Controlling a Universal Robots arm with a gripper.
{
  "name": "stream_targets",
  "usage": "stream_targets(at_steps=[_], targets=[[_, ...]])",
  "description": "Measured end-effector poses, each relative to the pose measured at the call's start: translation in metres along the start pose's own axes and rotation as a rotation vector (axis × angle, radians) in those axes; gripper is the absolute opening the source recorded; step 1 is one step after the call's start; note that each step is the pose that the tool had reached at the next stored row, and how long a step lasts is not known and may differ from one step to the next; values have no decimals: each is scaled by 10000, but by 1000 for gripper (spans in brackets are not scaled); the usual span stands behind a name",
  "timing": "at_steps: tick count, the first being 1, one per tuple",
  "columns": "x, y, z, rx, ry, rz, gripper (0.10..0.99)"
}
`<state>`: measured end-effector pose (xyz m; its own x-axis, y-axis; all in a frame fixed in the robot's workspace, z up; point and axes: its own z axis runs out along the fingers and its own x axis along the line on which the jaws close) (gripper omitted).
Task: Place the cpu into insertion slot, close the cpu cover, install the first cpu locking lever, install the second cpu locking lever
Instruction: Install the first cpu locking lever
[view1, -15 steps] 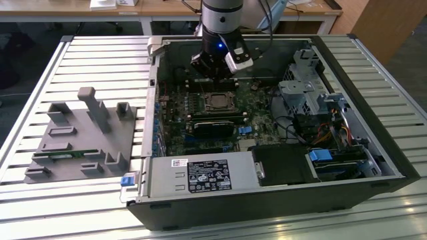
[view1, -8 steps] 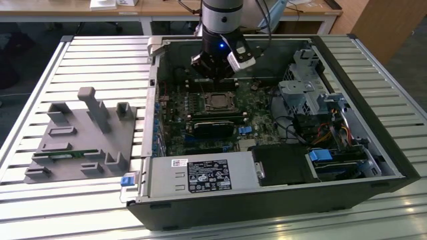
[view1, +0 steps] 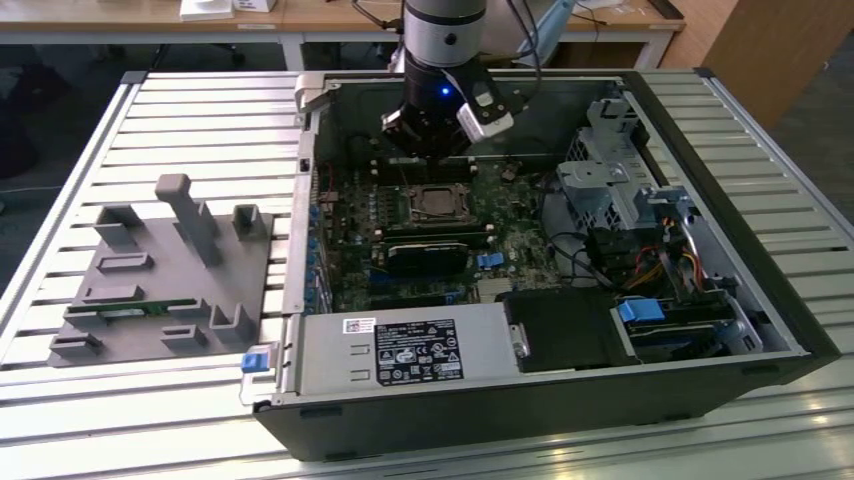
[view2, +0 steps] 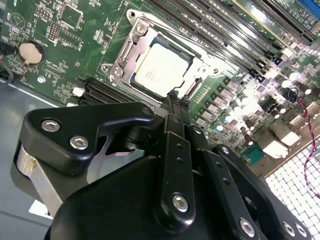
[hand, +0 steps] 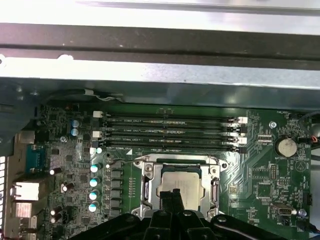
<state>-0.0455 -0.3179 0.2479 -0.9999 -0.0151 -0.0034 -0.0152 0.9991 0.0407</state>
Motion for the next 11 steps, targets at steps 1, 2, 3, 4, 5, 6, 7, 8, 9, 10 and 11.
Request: stream_targets(at_steps=[1,2,3,4,5,6,7,8,9,10,11], targets=[[5,0,0,-1,0,-5,122],[16,0,0,-1,-1,-6,122],[29,0,0,0,-2,-7,122],[43,0,-1,1,-3,-8,122],[52,0,-1,1,-7,-8,122],[56,0,-1,2,-12,-9,122],[56,0,-1,0,-14,-10,122],[57,0,-5,4,-14,-11,122],[57,0,-11,3,-16,-11,122],[56,1,-23,2,-17,-11,122],[56,2,-40,2,-18,-10,122]])
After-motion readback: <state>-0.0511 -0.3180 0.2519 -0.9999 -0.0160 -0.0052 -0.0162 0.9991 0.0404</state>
